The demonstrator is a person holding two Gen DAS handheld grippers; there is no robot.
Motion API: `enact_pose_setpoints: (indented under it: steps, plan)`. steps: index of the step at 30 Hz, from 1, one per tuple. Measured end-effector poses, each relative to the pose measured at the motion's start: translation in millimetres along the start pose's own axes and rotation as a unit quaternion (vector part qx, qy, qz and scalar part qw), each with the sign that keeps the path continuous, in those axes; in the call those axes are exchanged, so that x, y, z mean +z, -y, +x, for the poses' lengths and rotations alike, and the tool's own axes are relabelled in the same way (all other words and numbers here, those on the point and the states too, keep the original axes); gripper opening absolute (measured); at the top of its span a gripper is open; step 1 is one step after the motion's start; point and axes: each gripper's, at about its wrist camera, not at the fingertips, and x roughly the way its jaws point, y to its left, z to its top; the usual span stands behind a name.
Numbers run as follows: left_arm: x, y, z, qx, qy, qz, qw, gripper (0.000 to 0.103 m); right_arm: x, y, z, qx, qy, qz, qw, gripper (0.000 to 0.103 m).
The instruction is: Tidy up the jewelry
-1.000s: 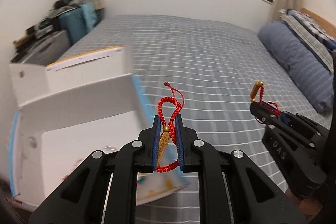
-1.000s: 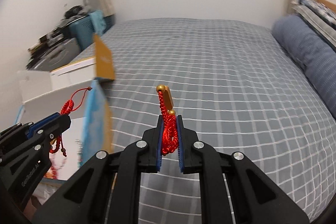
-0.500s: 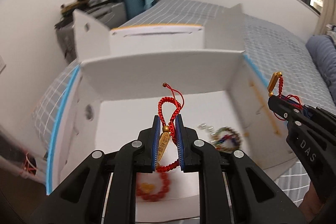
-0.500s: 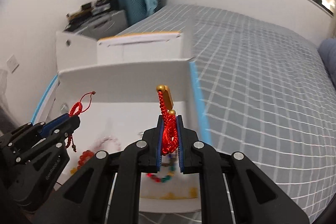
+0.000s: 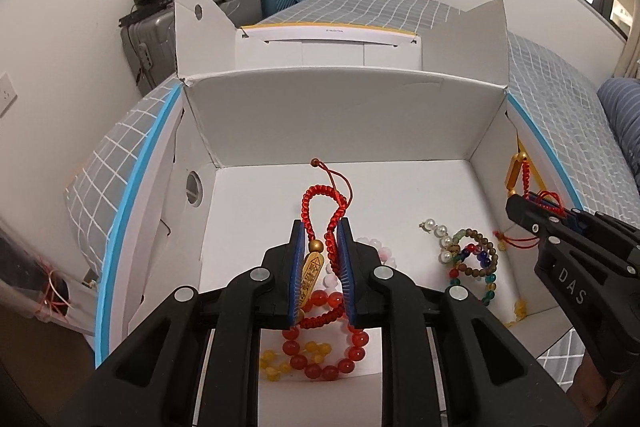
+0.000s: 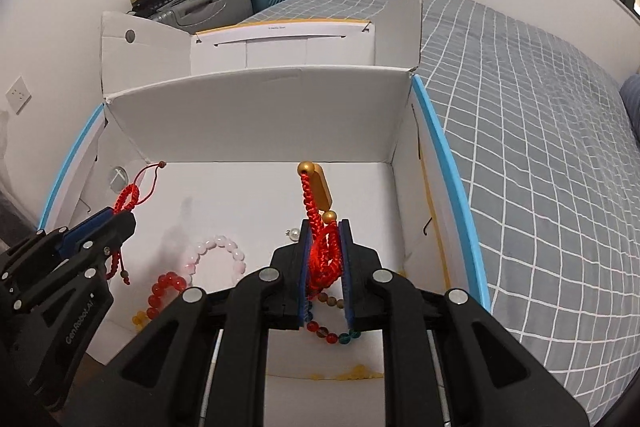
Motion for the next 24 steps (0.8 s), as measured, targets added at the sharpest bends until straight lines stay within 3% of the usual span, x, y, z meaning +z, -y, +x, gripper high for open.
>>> enact_pose_setpoints:
  steps: [1,4,14,21,24]
  plan:
    - [-0.4,-0.1,-0.7,0.000,-0.001,-0.002,1.0000,0.035,0.5,-0.1,-0.4,0.001,0.001,0.000,1.000,0.018]
    - [-1.3,-3.4,-7.2,-0.002,0.002,-0.013,0.9999,0.054,-0.2,0.8,-6.9,0.006,0.008,-0.001,1.000,0.039]
    - [-13.8,-9.2,-48.4,0.012,0.044,-0.014,0.9988,0.079,-11.0,0.9,-46.7,0.016,0.061,-0.005,0.998,0.086]
    - [-38.8,-17.4,-81.0,0.013,0.072,-0.028,0.9969,0.097,-37.0,2.8,-80.5,0.005,0.101,-0.002,0.995,0.095]
    - [-51.5,-18.5,-90.5,0.022,0.082,-0.023,0.9961,0.097,-50.1,1.7,-87.7,0.002,0.107,-0.008,0.994,0.095]
